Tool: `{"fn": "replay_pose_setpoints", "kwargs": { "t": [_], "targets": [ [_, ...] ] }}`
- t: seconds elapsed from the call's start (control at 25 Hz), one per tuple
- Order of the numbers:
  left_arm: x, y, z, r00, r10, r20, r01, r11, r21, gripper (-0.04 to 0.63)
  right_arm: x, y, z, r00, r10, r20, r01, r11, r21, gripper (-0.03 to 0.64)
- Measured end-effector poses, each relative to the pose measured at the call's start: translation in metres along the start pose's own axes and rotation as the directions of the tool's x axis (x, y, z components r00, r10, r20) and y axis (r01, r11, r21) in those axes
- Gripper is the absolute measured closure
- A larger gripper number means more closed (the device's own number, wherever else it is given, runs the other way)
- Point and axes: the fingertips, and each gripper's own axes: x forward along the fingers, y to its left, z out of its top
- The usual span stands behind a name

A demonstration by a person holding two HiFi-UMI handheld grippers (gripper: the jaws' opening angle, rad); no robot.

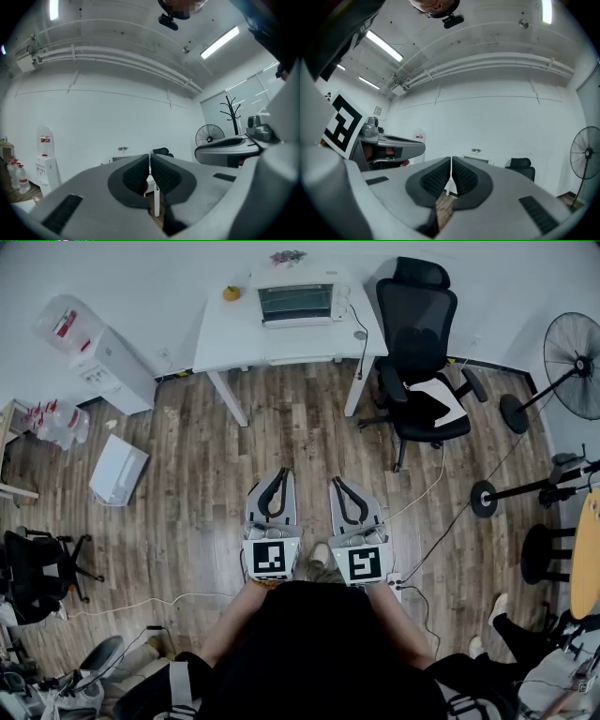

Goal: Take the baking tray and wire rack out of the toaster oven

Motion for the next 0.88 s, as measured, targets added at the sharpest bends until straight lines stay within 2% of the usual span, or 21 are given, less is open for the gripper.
{"fn": "replay_pose_setpoints", "kwargs": {
  "t": [0.28, 0.48, 0.64, 0.88],
  "targets": [
    [0.021, -0.006, -0.008, 1.000, 0.015, -0.013, -0.015, 1.000, 0.010, 0.561, 0.015, -0.025, -0.013, 1.000, 0.016, -0.010, -0.016, 1.000, 0.022, 0.581],
    [0.034, 0.015, -0.015, 0.999, 0.013, -0.034, -0.013, 1.000, -0.002, 0.561, 0.041, -0.027, -0.021, 0.999, 0.004, -0.043, -0.001, 0.998, 0.066, 0.580],
    [0.054, 0.034, -0.025, 0.999, -0.005, -0.052, 0.004, 1.000, -0.017, 0.561, 0.064, -0.030, -0.024, 0.998, -0.005, -0.070, 0.008, 0.999, 0.042, 0.580],
    [0.098, 0.048, -0.028, 0.996, -0.070, -0.054, 0.069, 0.997, -0.021, 0.561, 0.097, -0.046, -0.032, 0.988, -0.042, -0.151, 0.051, 0.997, 0.059, 0.580]
  ]
}}
